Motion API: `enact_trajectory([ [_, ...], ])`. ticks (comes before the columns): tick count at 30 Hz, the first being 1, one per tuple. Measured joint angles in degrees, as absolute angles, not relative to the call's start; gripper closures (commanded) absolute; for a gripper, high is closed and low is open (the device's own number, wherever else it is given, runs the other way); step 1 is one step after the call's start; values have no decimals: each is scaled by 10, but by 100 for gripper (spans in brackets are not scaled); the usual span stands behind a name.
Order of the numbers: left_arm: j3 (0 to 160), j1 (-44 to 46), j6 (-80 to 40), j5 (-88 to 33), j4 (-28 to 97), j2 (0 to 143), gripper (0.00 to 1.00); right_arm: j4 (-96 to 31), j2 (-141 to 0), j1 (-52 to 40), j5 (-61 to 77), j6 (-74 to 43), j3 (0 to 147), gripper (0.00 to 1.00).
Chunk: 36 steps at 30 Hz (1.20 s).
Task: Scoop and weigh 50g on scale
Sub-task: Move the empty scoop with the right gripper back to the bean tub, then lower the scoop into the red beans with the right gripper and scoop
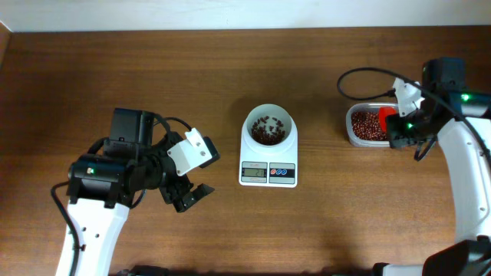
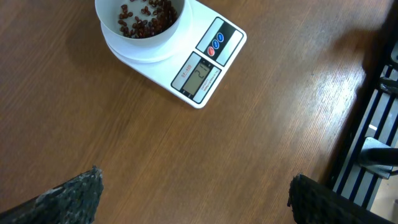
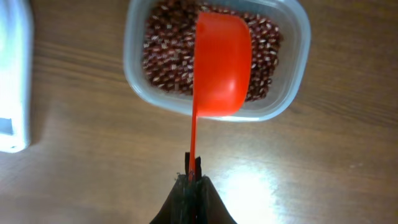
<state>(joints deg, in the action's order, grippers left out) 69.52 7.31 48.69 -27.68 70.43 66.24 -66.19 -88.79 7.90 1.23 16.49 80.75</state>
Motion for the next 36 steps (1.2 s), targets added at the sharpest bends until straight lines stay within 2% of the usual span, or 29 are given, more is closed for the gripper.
enact_trajectory([
  [14, 695, 73, 487, -277, 704, 662, 1, -618, -943, 66, -101, 164, 801, 96],
  [23, 695, 73, 487, -277, 704, 662, 1, -602, -1007, 14, -210, 128, 801, 96],
  [36, 695, 73, 487, -277, 704, 662, 1, -584, -1072, 12, -141, 64, 801, 96],
])
